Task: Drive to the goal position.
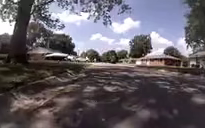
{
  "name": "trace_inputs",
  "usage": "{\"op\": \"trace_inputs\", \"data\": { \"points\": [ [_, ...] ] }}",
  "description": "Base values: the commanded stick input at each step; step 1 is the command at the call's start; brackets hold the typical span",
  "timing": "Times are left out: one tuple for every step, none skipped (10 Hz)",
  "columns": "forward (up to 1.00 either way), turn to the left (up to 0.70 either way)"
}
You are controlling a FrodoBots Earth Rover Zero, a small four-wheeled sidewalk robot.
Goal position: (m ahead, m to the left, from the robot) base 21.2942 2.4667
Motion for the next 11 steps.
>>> {"op": "trace_inputs", "data": {
  "points": [
    [1.00,0.02],
    [1.00,0.02],
    [1.00,0.02],
    [1.00,0.02],
    [1.00,0.02],
    [1.00,0.02],
    [1.00,0.02],
    [1.00,0.02],
    [1.00,0.00],
    [1.00,-0.02],
    [1.00,-0.27]
  ]
}}
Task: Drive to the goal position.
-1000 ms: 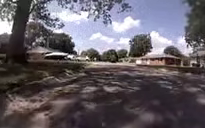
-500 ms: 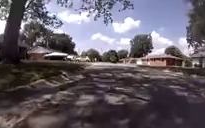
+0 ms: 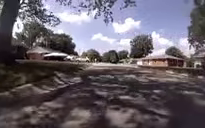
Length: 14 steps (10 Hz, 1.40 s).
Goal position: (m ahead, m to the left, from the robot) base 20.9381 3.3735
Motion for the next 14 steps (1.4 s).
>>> {"op": "trace_inputs", "data": {
  "points": [
    [1.00,-0.12],
    [1.00,0.00],
    [1.00,0.00],
    [1.00,0.00],
    [1.00,0.00],
    [1.00,0.00],
    [1.00,0.00],
    [1.00,0.00],
    [1.00,0.00],
    [1.00,0.00],
    [1.00,0.00],
    [1.00,0.00],
    [1.00,0.00],
    [1.00,0.00]
  ]
}}
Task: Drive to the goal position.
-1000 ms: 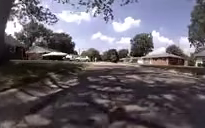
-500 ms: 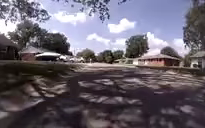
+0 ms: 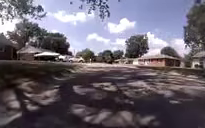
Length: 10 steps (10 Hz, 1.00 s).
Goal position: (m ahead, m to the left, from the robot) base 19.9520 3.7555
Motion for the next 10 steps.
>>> {"op": "trace_inputs", "data": {
  "points": [
    [1.00,0.00],
    [1.00,0.00],
    [1.00,0.00],
    [1.00,0.00],
    [1.00,0.00],
    [1.00,0.01],
    [1.00,0.05],
    [1.00,0.40],
    [1.00,0.40],
    [1.00,0.35]
  ]
}}
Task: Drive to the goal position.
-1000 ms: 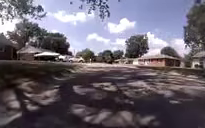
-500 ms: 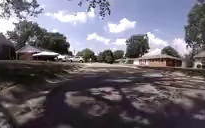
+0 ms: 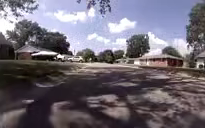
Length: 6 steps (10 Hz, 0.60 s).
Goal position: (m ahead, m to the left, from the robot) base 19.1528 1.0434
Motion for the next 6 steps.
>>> {"op": "trace_inputs", "data": {
  "points": [
    [1.00,0.02],
    [1.00,0.02],
    [0.90,0.02],
    [0.68,0.02],
    [0.52,0.03],
    [0.55,0.03]
  ]
}}
